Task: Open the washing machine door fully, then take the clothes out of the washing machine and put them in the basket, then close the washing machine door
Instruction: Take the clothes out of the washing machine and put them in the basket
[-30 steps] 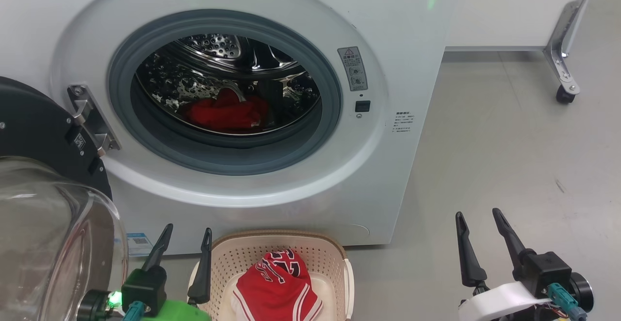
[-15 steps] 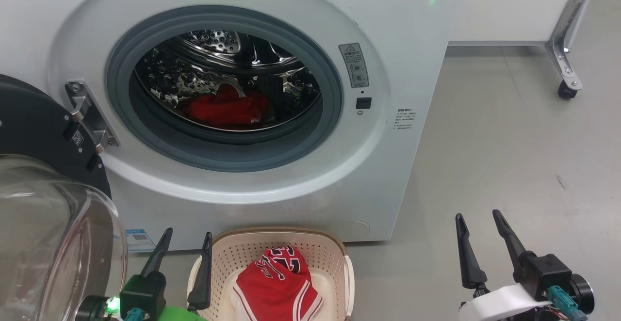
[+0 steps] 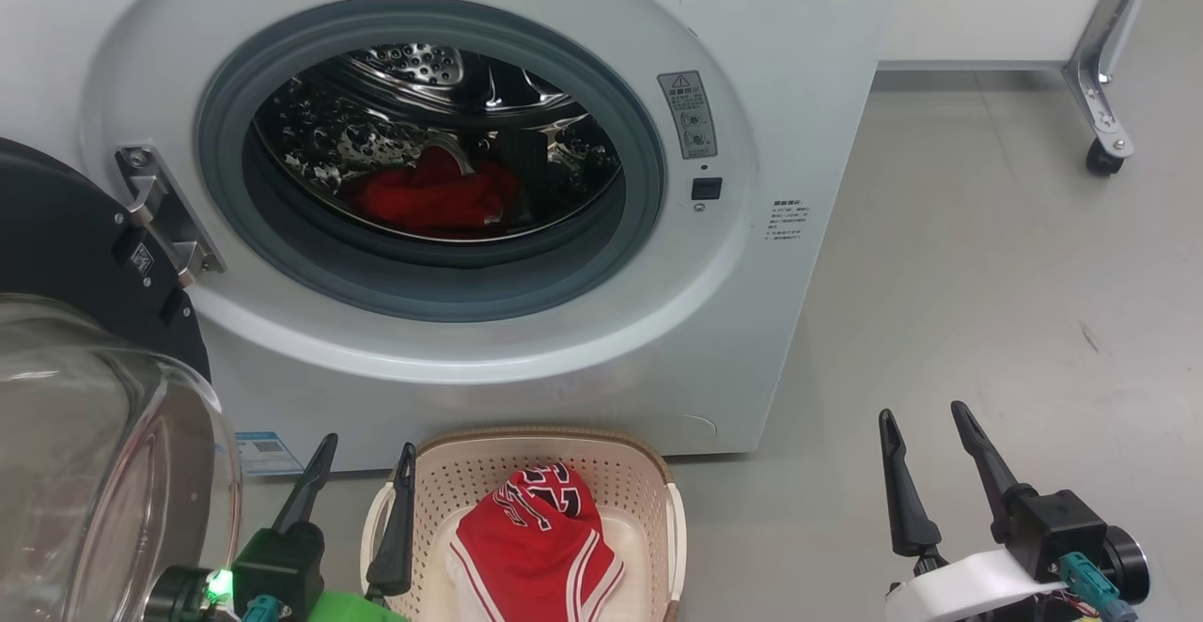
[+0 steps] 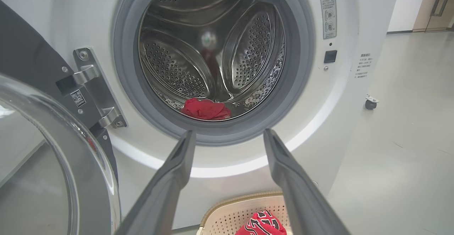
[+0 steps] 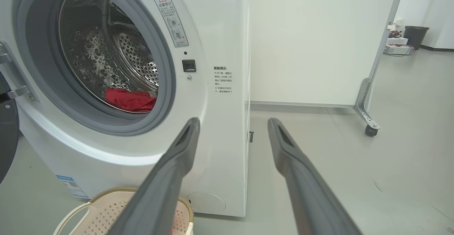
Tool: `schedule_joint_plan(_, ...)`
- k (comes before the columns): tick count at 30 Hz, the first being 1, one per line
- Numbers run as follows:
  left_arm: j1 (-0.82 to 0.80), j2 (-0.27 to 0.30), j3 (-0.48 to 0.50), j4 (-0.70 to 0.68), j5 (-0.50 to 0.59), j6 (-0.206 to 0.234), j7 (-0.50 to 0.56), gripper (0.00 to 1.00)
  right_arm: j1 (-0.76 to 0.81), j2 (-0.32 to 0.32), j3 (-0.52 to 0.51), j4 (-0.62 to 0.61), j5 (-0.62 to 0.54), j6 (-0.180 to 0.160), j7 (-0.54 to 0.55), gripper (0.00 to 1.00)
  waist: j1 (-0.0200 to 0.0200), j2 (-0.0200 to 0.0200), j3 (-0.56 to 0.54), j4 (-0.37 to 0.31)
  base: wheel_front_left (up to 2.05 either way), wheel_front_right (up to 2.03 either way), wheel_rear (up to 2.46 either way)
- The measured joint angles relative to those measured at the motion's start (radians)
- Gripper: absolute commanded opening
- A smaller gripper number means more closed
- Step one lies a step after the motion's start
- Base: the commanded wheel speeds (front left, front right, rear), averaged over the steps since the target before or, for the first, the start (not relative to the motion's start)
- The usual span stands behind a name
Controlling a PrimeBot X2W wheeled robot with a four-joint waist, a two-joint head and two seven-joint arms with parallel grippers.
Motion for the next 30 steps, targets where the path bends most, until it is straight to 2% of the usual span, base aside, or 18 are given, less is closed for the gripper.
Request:
schedule_joint_plan(13,-0.044,0.002,-0.028,-0.016,0.0,-0.012,0.059,1.0,-0.023,0.0,0.017,-0.026,-0.008,0.003,0.0,1.0,0.0,0.0,0.081,-0.022,0.0,0.0,0.0)
schedule_joint_plan(23,-0.21,0.019,-0.086,0.066,0.01,-0.077,0.172,1.0,-0.086,-0.001,0.039,-0.048,-0.008,0.019,0.0,1.0,0.0001,0.0,0.185,-0.057,0.0,0.0,0.0)
schedule_joint_plan(30,-0.397,0.041,-0.114,0.139,0.059,-0.126,0.259,1.0,-0.146,-0.001,0.051,-0.071,-0.005,0.02,0.0,1.0,0.0001,0.0,0.273,-0.088,0.0,0.0,0.0)
